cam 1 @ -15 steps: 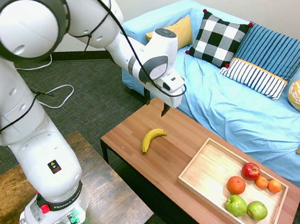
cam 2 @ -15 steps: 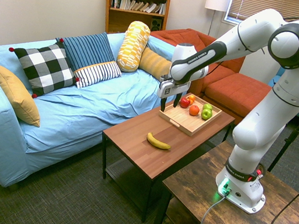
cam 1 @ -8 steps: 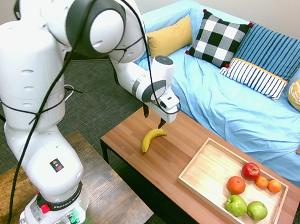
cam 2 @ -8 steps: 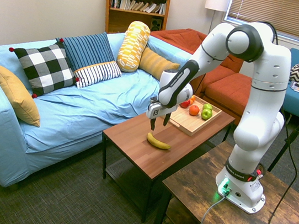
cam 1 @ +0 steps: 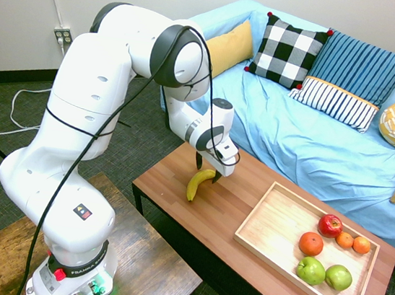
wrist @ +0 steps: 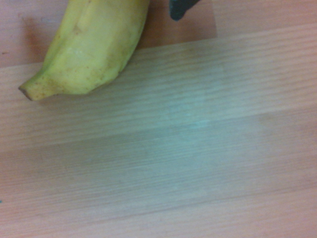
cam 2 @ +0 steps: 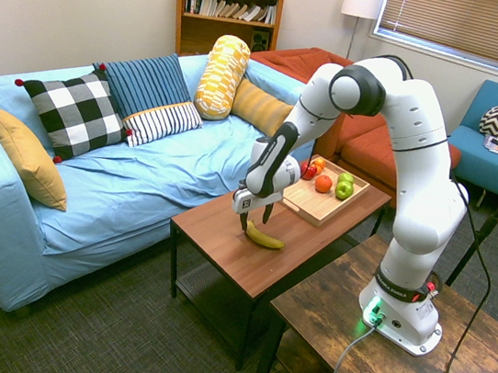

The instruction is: Put banana in the tray

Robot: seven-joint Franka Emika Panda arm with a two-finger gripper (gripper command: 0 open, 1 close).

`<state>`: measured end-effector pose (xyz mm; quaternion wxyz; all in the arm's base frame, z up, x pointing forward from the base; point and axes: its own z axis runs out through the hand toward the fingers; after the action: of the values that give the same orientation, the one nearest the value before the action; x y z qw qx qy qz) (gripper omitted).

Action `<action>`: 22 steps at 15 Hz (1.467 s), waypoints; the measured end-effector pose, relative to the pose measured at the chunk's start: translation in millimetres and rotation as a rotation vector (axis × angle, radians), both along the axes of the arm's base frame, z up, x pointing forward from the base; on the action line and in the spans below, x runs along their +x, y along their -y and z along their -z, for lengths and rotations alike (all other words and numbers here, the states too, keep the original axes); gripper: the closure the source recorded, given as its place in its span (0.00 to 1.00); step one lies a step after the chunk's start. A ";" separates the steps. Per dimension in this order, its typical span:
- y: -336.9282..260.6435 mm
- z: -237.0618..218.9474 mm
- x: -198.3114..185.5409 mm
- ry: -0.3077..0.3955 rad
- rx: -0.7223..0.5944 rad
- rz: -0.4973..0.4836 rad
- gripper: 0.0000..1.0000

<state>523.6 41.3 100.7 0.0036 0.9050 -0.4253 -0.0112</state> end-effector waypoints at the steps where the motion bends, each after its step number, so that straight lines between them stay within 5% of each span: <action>1: 0.4 5.7 1.0 -0.006 0.000 0.004 0.00; 4: 3.5 14.7 0.0 -0.018 0.002 0.006 0.00; 5: 4.7 15.7 -0.4 -0.020 0.001 0.004 1.00; 22: -7.3 13.6 -1.7 -0.067 0.039 -0.037 1.00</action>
<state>521.9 48.6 87.0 0.0005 0.9116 -0.4080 -0.0496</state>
